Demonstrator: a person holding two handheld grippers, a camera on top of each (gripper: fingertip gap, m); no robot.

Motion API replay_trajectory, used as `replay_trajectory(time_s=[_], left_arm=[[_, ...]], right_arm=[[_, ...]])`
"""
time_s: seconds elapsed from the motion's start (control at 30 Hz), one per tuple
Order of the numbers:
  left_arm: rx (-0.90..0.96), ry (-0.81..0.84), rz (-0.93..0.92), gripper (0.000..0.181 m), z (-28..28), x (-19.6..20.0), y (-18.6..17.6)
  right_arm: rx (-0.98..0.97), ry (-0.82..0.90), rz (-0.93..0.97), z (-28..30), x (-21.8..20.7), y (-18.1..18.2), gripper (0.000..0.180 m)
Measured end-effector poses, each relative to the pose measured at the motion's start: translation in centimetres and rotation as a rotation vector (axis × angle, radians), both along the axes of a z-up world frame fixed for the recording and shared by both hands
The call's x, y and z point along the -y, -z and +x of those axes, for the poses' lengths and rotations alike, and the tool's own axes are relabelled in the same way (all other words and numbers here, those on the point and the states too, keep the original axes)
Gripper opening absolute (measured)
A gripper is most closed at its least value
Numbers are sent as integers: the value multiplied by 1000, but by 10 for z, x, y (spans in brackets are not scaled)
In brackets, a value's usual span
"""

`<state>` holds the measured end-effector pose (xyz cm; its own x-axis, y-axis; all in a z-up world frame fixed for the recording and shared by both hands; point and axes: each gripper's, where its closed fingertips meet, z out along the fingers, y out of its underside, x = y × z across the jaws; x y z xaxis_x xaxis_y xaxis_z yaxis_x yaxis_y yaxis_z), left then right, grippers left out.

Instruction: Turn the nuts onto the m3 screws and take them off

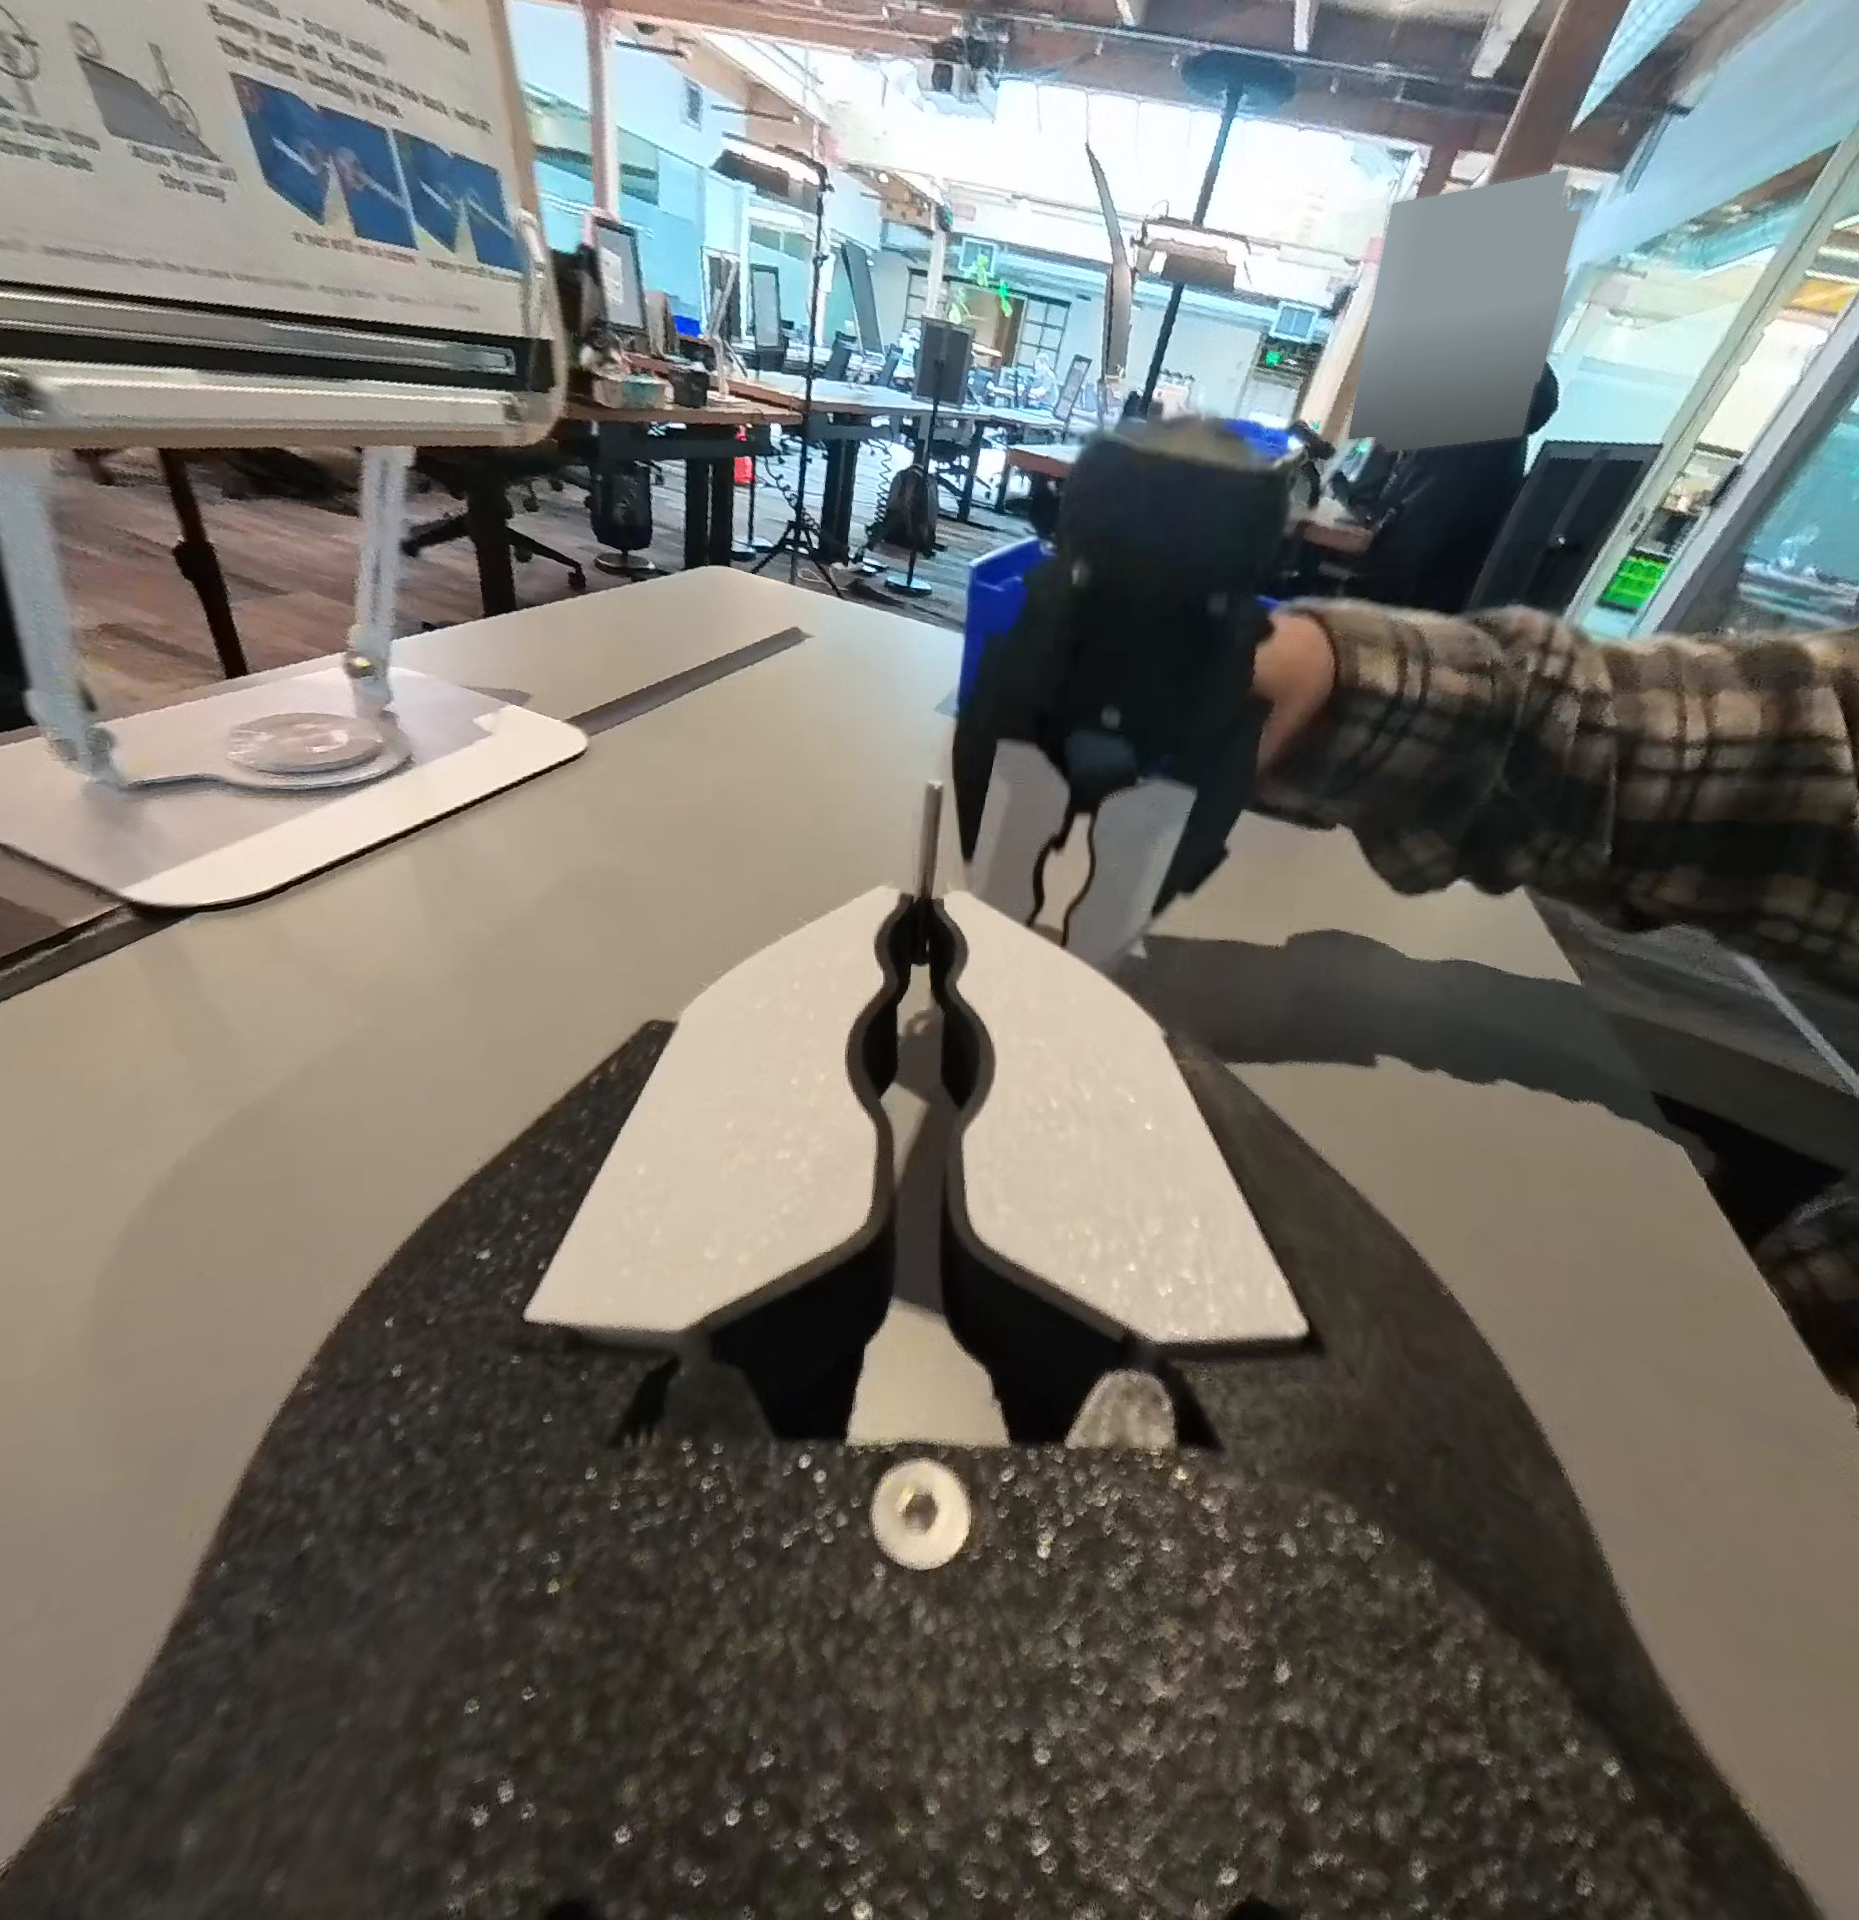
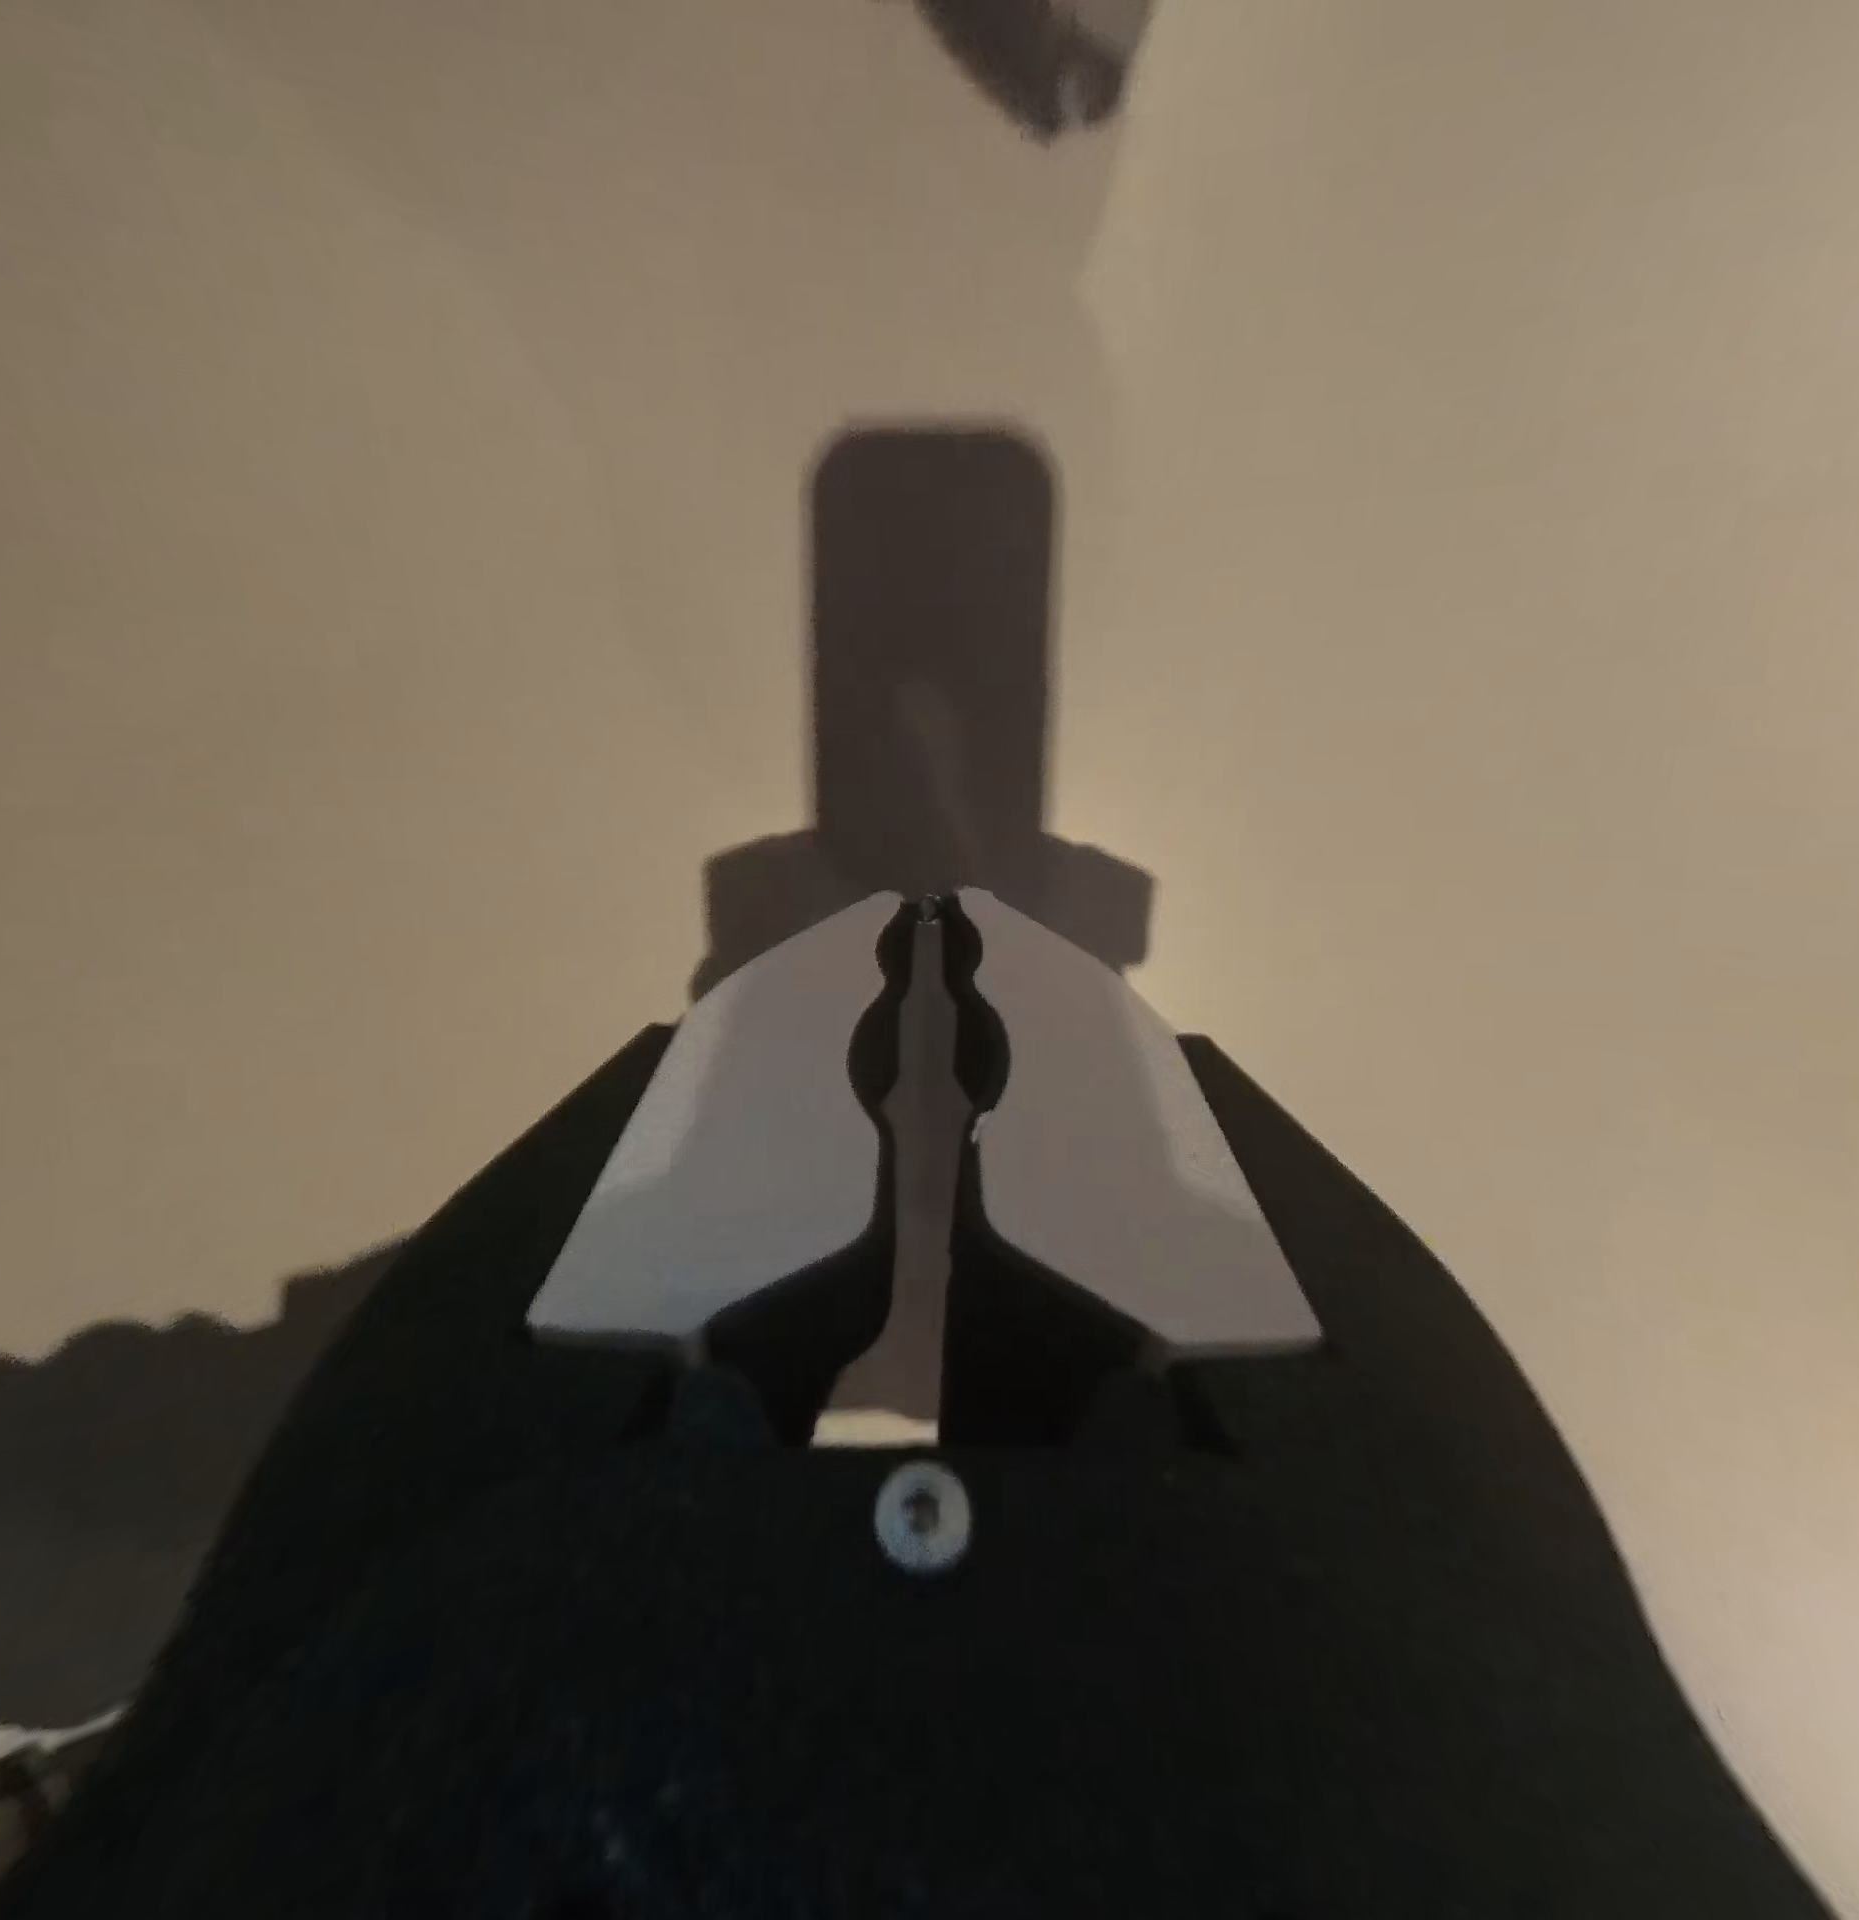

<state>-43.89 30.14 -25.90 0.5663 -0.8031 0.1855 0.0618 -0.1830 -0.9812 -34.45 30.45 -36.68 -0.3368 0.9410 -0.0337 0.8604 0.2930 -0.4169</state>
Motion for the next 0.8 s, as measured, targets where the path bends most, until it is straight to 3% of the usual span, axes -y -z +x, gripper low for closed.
replay_trajectory(time_s=[0.27,0.4,0.53,0.8], left_arm=[[-65,67,28,2,42,17,7],[-123,72,48,2,53,21,13],[-109,81,51,2,57,23,12],[-100,90,70,2,59,26,7]], right_arm=[[-144,0,64,9,11,-112,5],[-160,-68,83,-6,27,-151,5],[-119,-128,113,-25,33,-160,5],[-54,-192,132,-44,38,-139,5]])
